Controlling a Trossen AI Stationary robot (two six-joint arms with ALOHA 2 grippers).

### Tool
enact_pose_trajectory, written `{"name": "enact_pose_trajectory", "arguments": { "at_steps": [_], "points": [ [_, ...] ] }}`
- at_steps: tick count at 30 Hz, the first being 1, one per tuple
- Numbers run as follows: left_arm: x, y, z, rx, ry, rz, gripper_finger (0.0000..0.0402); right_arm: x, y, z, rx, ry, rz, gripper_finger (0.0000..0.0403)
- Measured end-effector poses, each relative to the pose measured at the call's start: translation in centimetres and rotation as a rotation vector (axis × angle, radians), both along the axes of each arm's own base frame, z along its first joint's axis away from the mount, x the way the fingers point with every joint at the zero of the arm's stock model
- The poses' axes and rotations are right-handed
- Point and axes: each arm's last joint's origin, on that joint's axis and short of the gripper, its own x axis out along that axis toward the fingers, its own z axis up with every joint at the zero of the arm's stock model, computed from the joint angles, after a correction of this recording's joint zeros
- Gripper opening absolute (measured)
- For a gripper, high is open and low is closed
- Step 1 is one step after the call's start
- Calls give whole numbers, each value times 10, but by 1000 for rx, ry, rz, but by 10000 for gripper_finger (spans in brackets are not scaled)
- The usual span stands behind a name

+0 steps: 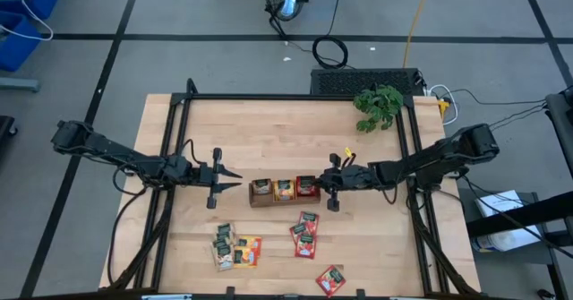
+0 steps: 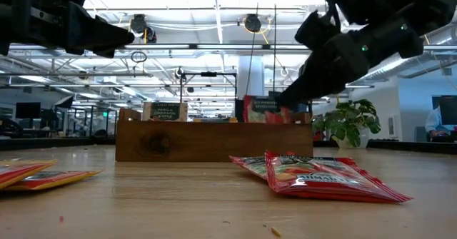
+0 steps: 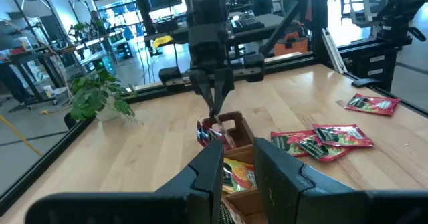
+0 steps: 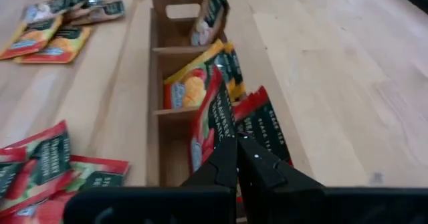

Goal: Pick & Place Tea
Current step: Put the red tea bag into the right section of the wooden organizer

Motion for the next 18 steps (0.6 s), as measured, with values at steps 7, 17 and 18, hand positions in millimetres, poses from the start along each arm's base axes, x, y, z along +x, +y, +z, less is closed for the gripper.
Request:
{"name": "enact_pose_trajectory", "arguments": {
  "at_steps": [7, 17, 18],
  "points": [
    [0, 0, 0, 1, 1, 0, 88, 1, -4, -7, 9, 37, -24, 0],
    [0, 0, 0, 2, 2, 0, 88, 1, -4, -7, -1, 41, -18, 11],
    [0, 0, 0, 2, 2, 0, 88, 1, -4, -7, -2, 37, -18, 16]
  ]
}}
